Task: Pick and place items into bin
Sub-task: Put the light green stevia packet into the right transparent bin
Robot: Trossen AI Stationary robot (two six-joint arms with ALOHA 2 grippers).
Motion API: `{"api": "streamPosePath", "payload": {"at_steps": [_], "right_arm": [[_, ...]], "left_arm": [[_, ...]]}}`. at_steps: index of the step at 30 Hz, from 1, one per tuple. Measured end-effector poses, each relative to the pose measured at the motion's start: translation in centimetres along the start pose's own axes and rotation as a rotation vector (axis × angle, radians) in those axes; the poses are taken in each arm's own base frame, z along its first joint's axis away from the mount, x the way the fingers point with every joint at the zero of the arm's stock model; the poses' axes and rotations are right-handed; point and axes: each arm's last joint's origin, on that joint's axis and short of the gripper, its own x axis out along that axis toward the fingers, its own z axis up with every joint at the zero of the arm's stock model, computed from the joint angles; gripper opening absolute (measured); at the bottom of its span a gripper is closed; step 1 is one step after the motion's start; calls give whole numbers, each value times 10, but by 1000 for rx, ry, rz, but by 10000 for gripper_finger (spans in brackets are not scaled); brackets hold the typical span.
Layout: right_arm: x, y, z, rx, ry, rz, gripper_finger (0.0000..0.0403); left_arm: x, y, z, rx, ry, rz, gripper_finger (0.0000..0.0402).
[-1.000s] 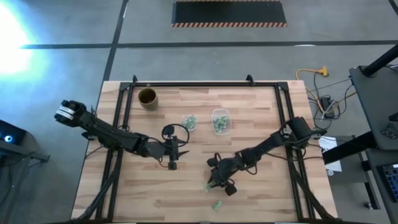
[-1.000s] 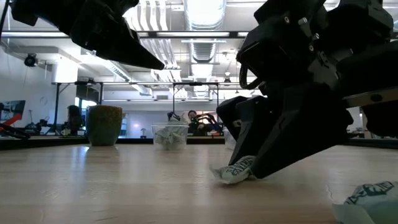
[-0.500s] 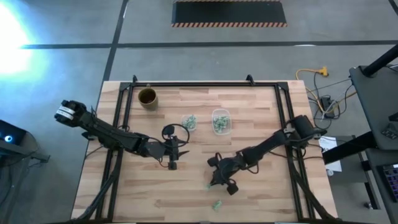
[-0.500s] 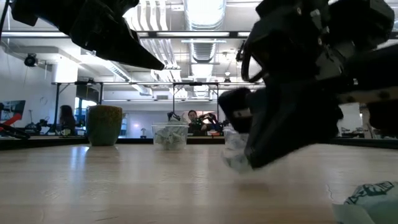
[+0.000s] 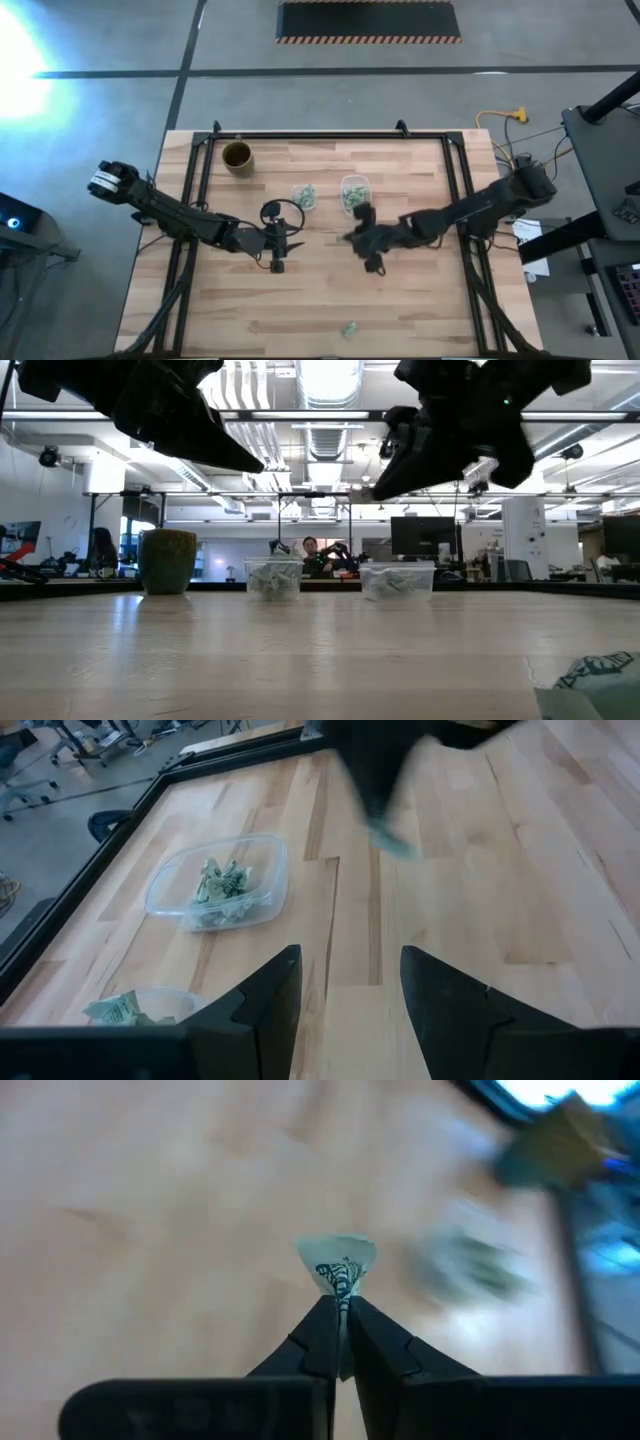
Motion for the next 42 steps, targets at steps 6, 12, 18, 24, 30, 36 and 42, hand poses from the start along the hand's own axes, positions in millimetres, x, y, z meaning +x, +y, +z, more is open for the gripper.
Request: {"api": "streamPosePath", "payload": {"at_steps": [6, 12, 18, 24, 30, 36, 42], "right_arm": [[-15, -40, -16, 48, 112, -150, 13], [-10, -73, -48, 164, 227, -224, 13], [0, -96, -78, 275, 281, -168, 13], [11, -106, -90, 366, 275, -109, 13], [15, -106, -93, 374, 288, -110, 41], [13, -107, -92, 393, 279, -119, 116], [4, -105, -83, 386, 233, -106, 169]], "left_arm": [[0, 0, 0, 1, 1, -2, 156], [0, 0, 0, 0, -1, -3, 156], [0, 0, 0, 0, 0, -3, 156], [0, 0, 0, 1, 0, -4, 156], [0, 0, 0, 1, 0, -4, 156], [0, 0, 0, 1, 0, -4, 156], [0, 0, 0, -4, 0, -12, 156]]}}
